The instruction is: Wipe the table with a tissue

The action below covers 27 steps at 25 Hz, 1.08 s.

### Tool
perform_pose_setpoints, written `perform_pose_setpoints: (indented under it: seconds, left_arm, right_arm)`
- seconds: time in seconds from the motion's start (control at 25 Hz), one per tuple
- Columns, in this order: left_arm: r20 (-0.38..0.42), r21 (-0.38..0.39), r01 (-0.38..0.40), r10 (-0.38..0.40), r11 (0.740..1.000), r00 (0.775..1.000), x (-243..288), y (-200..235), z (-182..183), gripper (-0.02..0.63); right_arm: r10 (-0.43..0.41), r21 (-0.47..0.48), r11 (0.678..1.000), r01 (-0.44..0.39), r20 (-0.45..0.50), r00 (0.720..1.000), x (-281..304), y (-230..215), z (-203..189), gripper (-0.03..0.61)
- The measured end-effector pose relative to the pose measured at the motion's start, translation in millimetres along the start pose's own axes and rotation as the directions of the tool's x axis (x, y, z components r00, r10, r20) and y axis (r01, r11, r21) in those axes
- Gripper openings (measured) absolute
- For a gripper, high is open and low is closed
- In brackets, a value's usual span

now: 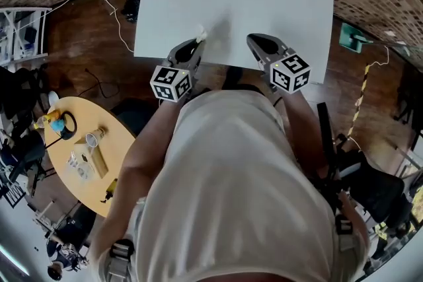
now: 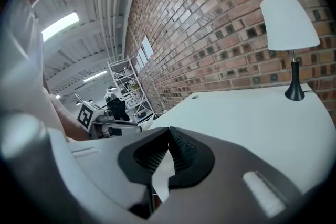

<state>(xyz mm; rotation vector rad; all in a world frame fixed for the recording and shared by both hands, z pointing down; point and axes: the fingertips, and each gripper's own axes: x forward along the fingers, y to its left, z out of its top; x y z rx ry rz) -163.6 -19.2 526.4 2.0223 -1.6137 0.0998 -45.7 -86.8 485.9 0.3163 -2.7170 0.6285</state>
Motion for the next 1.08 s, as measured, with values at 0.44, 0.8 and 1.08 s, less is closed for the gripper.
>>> perform_pose_setpoints:
  seconds: [0.44, 0.8, 1.08]
  left_arm:
    - [0.071, 0.043, 0.035, -0.038, 0.998, 0.997, -56, -30, -7, 0.058]
    - [0.093, 0.040, 0.030, -0.033, 0.999, 0.995, -90, -43, -23, 0.058]
    - [0.111, 0.046, 0.035, -0.040, 0.998, 0.993, -117, -56, -34, 0.058]
  right_arm:
    - [0.018, -0.060, 0.998, -0.016, 0.029, 0.999, -25, 67, -18, 0.008]
    - [0.033, -0.066, 0.997, -0.030, 0.053, 0.998, -38, 100, -25, 0.008]
    - [0.034, -0.075, 0.997, -0.029, 0.070, 0.997, -48, 129, -38, 0.008]
